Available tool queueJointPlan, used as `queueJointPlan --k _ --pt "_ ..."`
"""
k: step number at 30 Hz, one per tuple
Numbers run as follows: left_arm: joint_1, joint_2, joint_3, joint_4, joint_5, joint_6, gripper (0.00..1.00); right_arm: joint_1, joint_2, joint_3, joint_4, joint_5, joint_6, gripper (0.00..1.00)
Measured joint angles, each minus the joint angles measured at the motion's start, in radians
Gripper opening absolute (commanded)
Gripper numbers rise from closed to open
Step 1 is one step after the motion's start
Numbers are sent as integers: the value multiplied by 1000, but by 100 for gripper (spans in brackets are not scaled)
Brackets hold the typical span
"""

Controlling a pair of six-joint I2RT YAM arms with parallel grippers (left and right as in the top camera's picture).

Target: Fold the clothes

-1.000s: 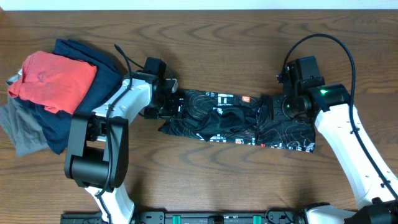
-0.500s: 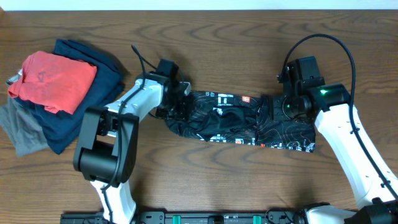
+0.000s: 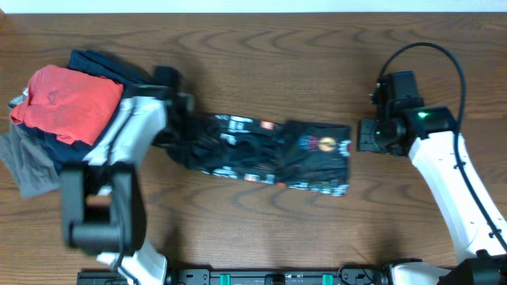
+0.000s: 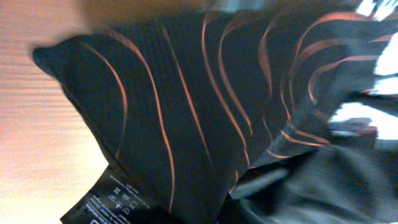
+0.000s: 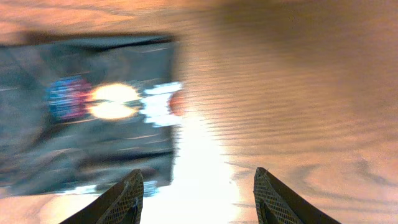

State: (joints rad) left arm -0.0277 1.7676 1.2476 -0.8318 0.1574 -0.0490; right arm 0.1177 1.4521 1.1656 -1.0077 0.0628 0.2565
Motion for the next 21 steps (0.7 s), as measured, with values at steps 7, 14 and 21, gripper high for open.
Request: queueJointPlan --k 7,14,21 --pt "-9 -183 11 -7 198 -34 6 -86 0 0 -15 17 0 56" --pt "-233 -188 11 11 319 -87 6 -90 0 0 -29 17 0 56" --pt "-475 -139 11 53 290 -136 6 -90 0 0 -31 17 0 56"
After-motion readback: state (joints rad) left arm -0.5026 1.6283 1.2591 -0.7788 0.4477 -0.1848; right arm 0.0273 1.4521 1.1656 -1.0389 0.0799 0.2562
